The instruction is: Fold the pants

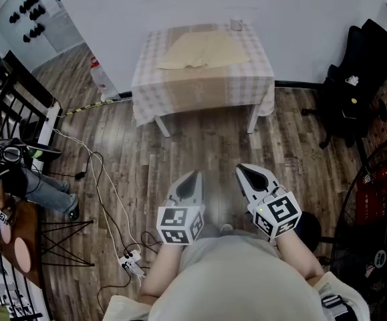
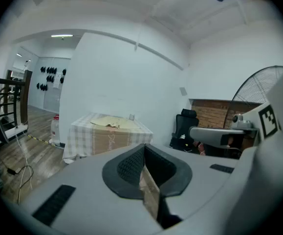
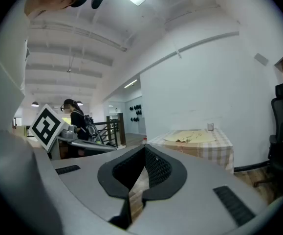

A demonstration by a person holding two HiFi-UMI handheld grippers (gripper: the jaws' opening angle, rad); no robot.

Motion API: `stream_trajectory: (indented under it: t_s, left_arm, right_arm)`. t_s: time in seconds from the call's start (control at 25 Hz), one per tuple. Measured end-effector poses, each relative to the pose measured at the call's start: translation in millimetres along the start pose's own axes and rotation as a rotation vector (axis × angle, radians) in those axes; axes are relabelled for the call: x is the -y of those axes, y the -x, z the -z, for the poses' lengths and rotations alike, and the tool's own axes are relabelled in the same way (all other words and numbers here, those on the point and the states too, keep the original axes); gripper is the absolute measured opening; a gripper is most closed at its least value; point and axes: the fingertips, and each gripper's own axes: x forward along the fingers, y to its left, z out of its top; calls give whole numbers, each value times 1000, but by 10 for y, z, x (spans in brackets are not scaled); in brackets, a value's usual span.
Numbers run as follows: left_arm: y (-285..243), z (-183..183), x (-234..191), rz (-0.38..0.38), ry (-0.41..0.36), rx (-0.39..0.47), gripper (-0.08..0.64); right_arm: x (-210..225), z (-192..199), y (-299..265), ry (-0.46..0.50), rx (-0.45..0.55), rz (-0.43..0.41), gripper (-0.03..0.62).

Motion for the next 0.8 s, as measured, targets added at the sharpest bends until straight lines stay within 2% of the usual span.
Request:
stream_trajectory:
  t_s: [0.4, 0.8]
  left_arm:
    - [-51, 7, 46, -23, 7, 2, 5]
    - [-135, 62, 39, -29, 20, -17, 5]
  right_arm:
    - [75, 22, 5, 5, 1, -29, -2]
    - [177, 67, -27, -43, 12, -31, 0]
